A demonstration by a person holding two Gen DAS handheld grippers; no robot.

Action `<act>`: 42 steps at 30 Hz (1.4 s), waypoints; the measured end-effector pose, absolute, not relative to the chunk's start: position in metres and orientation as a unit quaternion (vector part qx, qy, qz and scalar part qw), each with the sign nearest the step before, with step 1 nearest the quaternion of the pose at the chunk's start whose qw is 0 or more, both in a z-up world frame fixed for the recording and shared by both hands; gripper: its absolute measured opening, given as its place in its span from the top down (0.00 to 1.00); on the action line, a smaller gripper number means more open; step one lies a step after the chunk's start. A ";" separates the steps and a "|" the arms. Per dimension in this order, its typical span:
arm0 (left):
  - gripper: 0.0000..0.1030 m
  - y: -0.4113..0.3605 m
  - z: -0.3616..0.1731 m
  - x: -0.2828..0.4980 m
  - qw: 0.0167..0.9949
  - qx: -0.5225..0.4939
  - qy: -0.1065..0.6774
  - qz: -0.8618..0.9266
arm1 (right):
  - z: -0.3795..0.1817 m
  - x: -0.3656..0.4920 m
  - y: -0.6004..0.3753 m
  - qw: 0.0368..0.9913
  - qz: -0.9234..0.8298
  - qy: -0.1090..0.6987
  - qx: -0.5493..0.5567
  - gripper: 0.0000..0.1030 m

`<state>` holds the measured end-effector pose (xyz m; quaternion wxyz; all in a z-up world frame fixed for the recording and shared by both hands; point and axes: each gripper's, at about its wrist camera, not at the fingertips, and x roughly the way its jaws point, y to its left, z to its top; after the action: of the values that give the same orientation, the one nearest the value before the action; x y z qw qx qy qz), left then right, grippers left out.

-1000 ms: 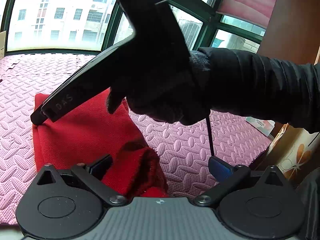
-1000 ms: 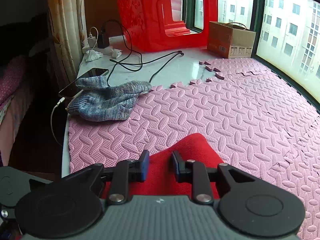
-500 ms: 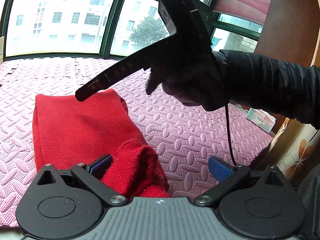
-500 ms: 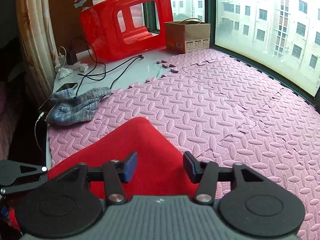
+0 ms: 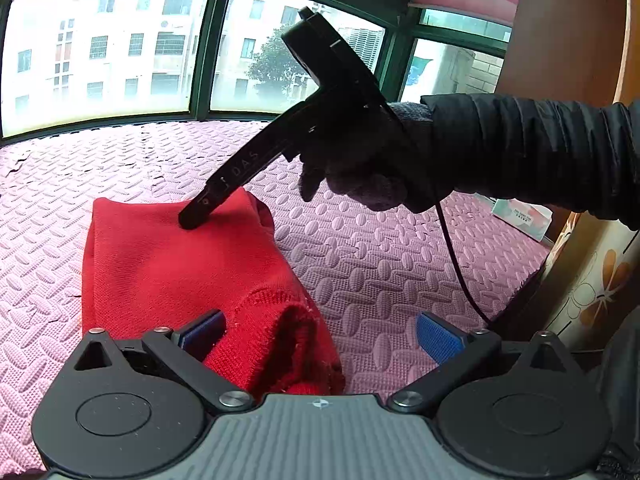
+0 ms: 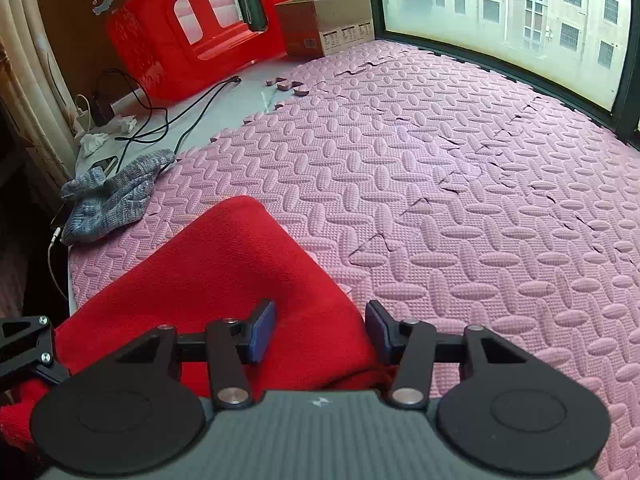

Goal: Fold clothes

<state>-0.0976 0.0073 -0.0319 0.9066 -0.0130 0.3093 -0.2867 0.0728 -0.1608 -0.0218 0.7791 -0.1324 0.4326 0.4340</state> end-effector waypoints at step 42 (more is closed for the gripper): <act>0.06 0.090 -0.038 -0.106 0.857 -0.301 0.417 -0.044 | -0.039 0.008 -0.263 0.819 0.360 0.444 0.052 0.50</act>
<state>-0.1061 0.0899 -0.0378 0.8565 -0.3009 0.4170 -0.0445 0.0079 -0.2632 -0.0385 0.8189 0.0520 0.4442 0.3597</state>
